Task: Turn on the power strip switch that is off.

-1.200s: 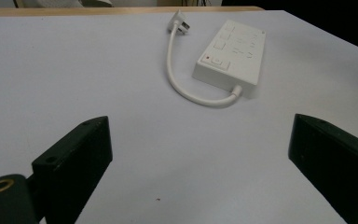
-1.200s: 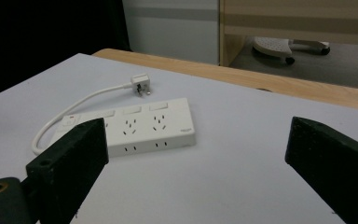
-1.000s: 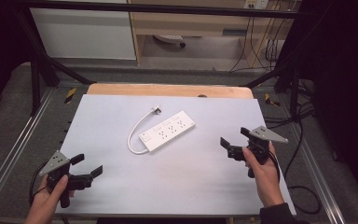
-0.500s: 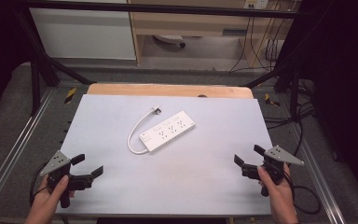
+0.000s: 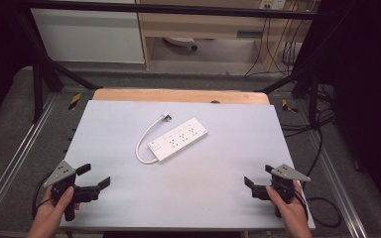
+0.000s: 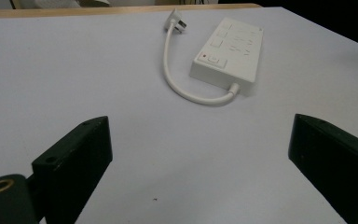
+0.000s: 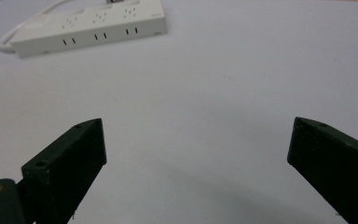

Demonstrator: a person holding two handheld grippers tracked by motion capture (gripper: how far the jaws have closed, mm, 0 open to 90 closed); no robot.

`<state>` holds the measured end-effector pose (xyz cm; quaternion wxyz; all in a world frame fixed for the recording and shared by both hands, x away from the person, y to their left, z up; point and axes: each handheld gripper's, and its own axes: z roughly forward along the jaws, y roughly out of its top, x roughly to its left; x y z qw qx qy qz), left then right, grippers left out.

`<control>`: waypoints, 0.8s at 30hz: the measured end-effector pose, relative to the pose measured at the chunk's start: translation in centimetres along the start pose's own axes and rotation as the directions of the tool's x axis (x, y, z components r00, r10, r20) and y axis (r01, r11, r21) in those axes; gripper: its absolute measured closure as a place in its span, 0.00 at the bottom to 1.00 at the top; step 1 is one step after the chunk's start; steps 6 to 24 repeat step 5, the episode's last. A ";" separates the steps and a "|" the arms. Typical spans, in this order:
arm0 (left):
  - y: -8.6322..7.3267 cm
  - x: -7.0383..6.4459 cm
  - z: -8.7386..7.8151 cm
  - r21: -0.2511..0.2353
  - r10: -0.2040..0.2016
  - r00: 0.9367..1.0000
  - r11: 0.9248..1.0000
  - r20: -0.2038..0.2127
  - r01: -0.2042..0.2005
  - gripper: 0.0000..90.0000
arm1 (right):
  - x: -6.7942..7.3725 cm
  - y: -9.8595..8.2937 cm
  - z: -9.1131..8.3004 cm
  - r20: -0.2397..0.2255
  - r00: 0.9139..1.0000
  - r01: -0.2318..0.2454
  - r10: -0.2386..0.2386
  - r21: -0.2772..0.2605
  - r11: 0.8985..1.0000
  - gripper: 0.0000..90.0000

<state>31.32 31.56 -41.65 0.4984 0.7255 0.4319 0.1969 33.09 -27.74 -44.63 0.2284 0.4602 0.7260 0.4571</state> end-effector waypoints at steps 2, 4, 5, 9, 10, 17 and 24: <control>0.0 0.0 0.0 0.003 0.003 1.000 1.000 -0.001 -0.003 0.07 | 0.2 -0.1 0.4 0.003 1.000 0.011 -0.011 0.026 1.000 0.05; 0.0 -0.1 0.1 0.004 0.005 1.000 1.000 0.001 -0.005 0.07 | 0.3 -0.2 0.8 0.014 1.000 0.016 -0.016 0.054 0.998 0.05; 0.0 -0.1 0.1 0.006 0.007 1.000 1.000 0.001 -0.007 0.07 | 0.2 -0.2 1.1 0.027 0.999 0.023 -0.025 0.070 0.997 0.05; 0.0 -0.1 0.1 0.006 0.007 1.000 1.000 0.001 -0.007 0.07 | 0.2 -0.2 1.1 0.027 0.999 0.023 -0.025 0.070 0.997 0.05; 0.0 -0.1 0.1 0.006 0.007 1.000 1.000 0.001 -0.007 0.07 | 0.2 -0.2 1.1 0.027 0.999 0.023 -0.025 0.070 0.997 0.05; 0.0 -0.1 0.1 0.006 0.007 1.000 1.000 0.001 -0.007 0.07 | 0.2 -0.2 1.1 0.027 0.999 0.023 -0.025 0.070 0.997 0.05; 0.0 -0.1 0.1 0.006 0.007 1.000 1.000 0.001 -0.007 0.07 | 0.2 -0.2 1.1 0.027 0.999 0.023 -0.025 0.070 0.997 0.05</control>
